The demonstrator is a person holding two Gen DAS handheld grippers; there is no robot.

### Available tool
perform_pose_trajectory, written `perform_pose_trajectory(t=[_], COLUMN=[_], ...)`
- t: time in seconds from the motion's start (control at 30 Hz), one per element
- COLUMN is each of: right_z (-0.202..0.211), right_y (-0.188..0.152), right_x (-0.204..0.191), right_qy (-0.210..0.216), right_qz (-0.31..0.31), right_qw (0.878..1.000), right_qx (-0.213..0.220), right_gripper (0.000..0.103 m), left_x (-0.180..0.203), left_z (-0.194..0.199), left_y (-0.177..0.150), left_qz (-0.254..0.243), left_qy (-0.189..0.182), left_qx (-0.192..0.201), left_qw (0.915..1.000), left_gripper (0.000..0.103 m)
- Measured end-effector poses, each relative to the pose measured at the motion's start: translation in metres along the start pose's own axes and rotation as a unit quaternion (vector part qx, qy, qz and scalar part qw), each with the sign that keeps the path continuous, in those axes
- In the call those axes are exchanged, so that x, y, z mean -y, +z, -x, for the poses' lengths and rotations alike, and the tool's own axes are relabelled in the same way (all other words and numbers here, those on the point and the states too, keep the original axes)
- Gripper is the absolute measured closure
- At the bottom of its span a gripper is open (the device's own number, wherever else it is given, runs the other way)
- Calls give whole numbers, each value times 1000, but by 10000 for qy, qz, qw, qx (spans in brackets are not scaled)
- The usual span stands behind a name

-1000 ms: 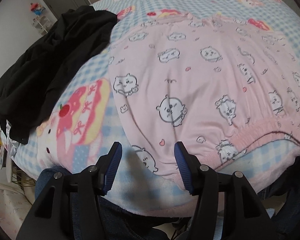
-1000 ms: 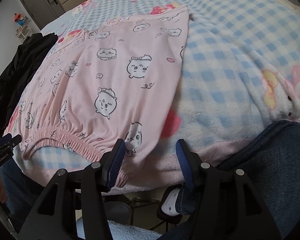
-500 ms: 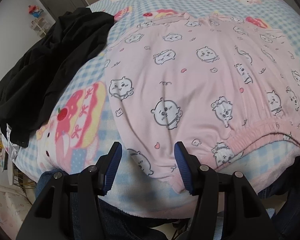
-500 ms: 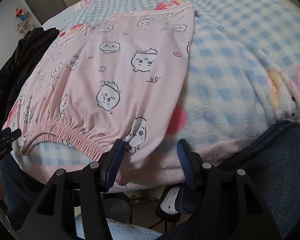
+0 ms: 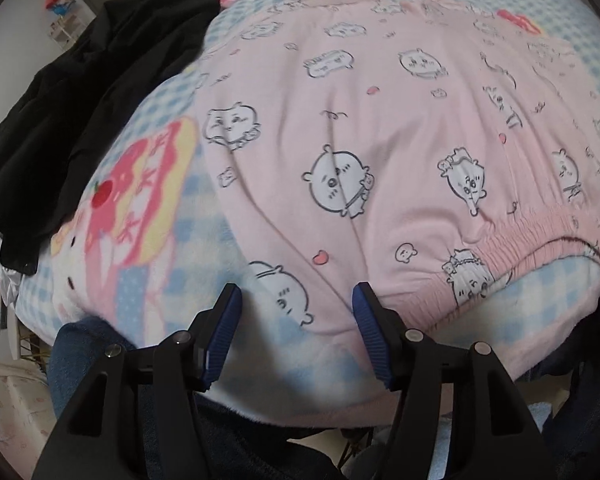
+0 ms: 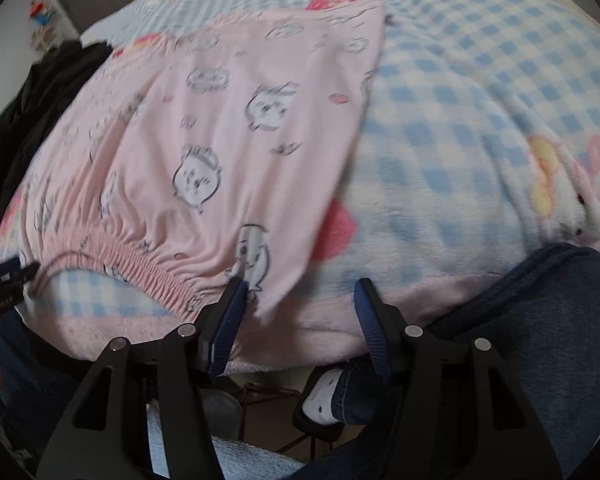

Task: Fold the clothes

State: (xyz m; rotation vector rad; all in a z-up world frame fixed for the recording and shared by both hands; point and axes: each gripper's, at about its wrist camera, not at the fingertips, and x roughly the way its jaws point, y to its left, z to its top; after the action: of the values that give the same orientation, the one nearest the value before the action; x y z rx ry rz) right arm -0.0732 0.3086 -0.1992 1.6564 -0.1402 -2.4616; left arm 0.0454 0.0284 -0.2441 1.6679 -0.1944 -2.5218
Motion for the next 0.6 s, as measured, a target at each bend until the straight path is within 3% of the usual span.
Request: perform_pose_trajectory(t=[0.1,0.17,0.23,0.33,0.6], right_z=[4,-5,-14,-16,6], right_y=[4,6,8,14,55], right_x=[4,0,-9,-21,-67], right_qy=[628,1111,1267,1311,1534], right_qz=[-212,-205,-89,168,793], right_qw=[9978,9933,9913,9908,9847], right_qx=[-58,-233,-347,-273,243], right_gripper=[47,53,81,94,98], left_x=[-3,1,4,9,3], left_z=[11,16,17,17,8], left_y=[0,4,8,11,14], left_qz=[92,60,-45,-164,-29], left_qy=[-178,-342,-427,-445,-575], left_qx=[170,291,329,336,213], left_qw=[9997,9990,9985,9983,9981], left_gripper=[44,44,44,44,44])
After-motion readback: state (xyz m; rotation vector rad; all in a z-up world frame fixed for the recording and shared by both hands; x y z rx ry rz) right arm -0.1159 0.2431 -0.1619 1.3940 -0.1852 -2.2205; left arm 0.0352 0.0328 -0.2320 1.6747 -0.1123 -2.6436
